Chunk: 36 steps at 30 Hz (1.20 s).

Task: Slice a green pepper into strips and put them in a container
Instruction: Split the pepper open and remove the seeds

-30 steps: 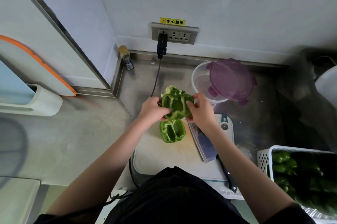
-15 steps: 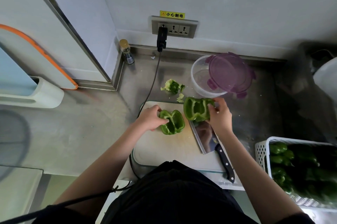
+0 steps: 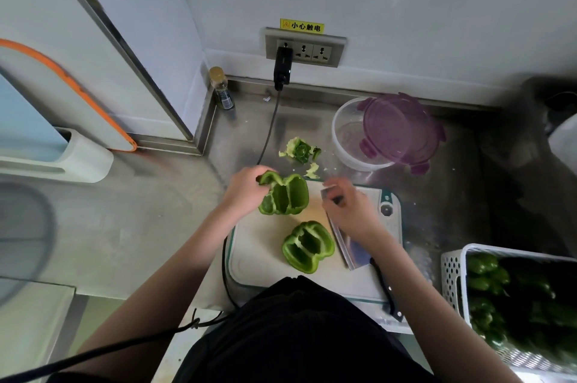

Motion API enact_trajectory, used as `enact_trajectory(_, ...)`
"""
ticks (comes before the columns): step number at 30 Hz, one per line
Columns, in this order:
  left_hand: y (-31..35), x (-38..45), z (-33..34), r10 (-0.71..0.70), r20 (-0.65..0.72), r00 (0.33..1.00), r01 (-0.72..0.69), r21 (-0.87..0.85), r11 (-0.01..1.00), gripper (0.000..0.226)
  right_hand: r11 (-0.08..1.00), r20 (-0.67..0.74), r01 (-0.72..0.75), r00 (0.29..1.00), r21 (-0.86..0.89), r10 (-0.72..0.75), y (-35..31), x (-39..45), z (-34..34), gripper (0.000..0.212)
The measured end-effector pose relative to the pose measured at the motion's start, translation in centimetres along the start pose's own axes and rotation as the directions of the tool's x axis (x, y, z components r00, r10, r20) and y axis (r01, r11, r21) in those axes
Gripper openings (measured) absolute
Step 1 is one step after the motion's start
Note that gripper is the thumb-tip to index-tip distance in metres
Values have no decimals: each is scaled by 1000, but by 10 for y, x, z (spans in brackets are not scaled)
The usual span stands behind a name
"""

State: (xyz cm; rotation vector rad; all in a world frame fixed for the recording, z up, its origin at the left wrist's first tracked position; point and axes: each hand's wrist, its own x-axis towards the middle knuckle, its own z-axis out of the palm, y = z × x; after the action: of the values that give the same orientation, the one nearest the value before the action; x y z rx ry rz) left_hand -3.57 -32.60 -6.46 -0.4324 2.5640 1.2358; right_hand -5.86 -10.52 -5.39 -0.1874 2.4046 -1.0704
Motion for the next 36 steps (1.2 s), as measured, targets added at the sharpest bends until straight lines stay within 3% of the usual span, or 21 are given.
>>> enact_trajectory(3,8,0,3,16,12,1000,-16,-3,1000,30,944,10,137,990,-299,-140,-29,16,2,42)
enact_trajectory(6,17,1,3,40,39,998,-41,29,999,29,803,57,191,980,-564,-193,-47,28,7,31)
enact_trajectory(8,18,3,3,42,7,999,-42,90,995,28,755,97,213,976,-620,-195,-52,33,5,20)
enact_trajectory(11,15,5,2,21,-92,996,0,225,974,34,809,110,224,974,-544,-195,-49,37,2,8)
enact_trajectory(13,12,5,-1,24,-128,991,7,238,971,38,934,-18,161,984,-319,-176,-45,45,-3,12)
enact_trajectory(15,9,5,-4,53,-145,988,-24,200,980,37,982,-134,120,981,-148,-140,-40,57,-9,20)
enact_trajectory(16,9,4,-6,69,-155,986,-40,186,982,36,975,-91,119,986,-189,-139,-41,61,-12,34)
enact_trajectory(18,9,3,-8,92,-176,980,-61,175,983,36,929,152,185,978,-320,-142,-44,65,-12,70)
enact_trajectory(19,10,2,-9,96,-189,977,-64,169,983,37,924,216,227,962,-306,-165,-45,64,-10,73)
enact_trajectory(21,10,2,-8,99,-203,974,-66,164,984,37,925,226,334,930,-182,-291,-50,59,-3,54)
enact_trajectory(25,15,0,-6,93,-199,976,-64,147,987,34,833,144,440,898,-336,-416,-49,49,18,32)
enact_trajectory(30,14,-1,-6,0,-149,989,14,96,995,30,765,-38,531,812,-366,-582,-42,38,30,10)
enact_trajectory(32,8,-1,-8,-68,-101,993,78,105,991,21,896,-159,423,883,-134,-441,-50,41,23,3)
enact_trajectory(34,3,-3,-9,-167,-58,984,169,38,985,19,968,-196,251,949,7,-245,-52,56,7,19)
enact_trajectory(36,-1,-5,-9,-300,38,953,302,-112,947,22,957,88,156,986,-246,-138,-46,66,-9,57)
